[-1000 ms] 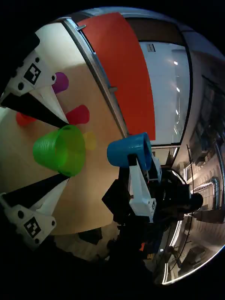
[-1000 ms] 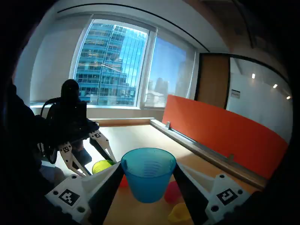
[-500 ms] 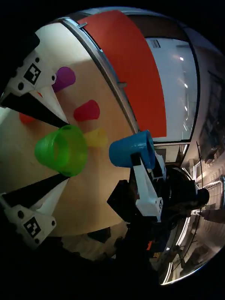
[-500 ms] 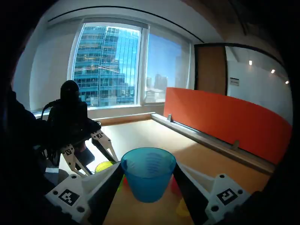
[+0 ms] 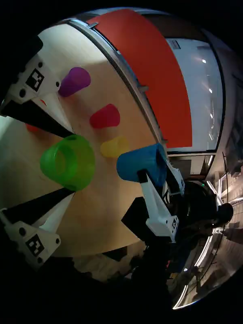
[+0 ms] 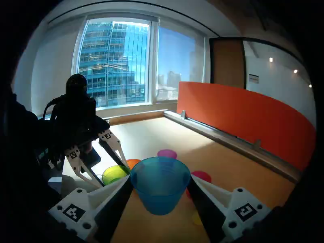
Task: Pour water
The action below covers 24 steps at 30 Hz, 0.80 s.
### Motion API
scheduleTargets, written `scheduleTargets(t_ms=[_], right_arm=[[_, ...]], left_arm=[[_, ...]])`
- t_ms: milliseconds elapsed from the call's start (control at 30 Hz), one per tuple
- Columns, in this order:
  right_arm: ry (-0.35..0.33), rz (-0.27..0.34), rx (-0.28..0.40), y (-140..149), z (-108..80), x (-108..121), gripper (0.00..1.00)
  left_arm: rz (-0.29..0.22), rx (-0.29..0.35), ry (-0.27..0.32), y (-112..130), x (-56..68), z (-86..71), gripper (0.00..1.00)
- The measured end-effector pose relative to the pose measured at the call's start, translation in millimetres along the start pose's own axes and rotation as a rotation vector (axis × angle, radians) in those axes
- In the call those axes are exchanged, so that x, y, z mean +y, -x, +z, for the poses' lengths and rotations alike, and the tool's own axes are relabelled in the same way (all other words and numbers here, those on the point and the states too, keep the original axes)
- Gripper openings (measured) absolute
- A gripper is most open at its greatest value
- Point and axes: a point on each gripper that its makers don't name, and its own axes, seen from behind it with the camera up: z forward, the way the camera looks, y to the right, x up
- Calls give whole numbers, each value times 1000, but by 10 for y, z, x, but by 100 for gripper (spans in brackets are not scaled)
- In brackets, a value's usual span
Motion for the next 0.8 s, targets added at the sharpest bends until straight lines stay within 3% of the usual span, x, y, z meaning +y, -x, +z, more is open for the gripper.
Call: scheduleTargets(t_ms=[800], right_arm=[[-37,19,-122,550,137,33,93]], left_arm=[[6,-124,52,306,17,239,86]])
